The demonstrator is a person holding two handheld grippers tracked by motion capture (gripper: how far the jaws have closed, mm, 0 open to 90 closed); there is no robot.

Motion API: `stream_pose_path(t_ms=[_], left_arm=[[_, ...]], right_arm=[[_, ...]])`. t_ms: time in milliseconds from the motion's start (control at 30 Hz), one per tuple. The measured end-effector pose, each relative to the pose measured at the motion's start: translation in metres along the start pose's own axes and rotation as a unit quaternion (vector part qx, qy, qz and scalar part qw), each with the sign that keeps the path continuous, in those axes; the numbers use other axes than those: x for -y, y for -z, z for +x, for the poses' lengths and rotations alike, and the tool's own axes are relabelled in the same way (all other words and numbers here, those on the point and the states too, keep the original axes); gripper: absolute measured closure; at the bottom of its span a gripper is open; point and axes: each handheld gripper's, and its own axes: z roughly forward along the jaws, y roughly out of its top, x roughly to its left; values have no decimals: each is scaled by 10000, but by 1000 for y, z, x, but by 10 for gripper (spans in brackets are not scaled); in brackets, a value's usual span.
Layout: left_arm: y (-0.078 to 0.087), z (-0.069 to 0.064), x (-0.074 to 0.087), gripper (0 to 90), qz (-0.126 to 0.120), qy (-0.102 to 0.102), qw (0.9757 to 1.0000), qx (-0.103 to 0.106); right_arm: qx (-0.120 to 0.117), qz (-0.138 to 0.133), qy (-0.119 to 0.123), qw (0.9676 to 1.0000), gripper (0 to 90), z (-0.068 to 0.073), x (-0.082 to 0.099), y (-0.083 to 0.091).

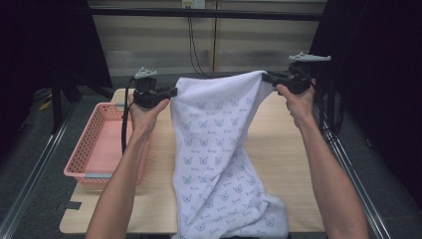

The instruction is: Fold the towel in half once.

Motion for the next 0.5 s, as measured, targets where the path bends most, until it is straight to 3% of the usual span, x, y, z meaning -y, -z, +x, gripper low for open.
stream_pose_path(t_ms=[67,167,233,300,367,433,500], left_arm=[[-1,0,9,605,-21,55,9999,119],[1,-8,19,614,158,-131,9991,357],[4,-13,21,637,136,-147,9987,464],[15,-26,30,660,57,-195,9969,765],[22,-36,40,677,170,-347,9953,891],[28,-44,55,700,217,-295,9936,1070],[33,-53,72,724,376,-398,9916,1171]], right_arm=[[-26,80,-49,10000,601,-1,11,-9],[-137,99,-27,9999,573,0,29,-7],[-272,161,-36,9995,558,1,42,0],[-433,277,72,9987,561,7,58,10],[-576,434,143,9973,561,15,76,20],[-764,596,192,9951,562,23,95,30],[-1015,702,198,9922,582,32,117,40]])
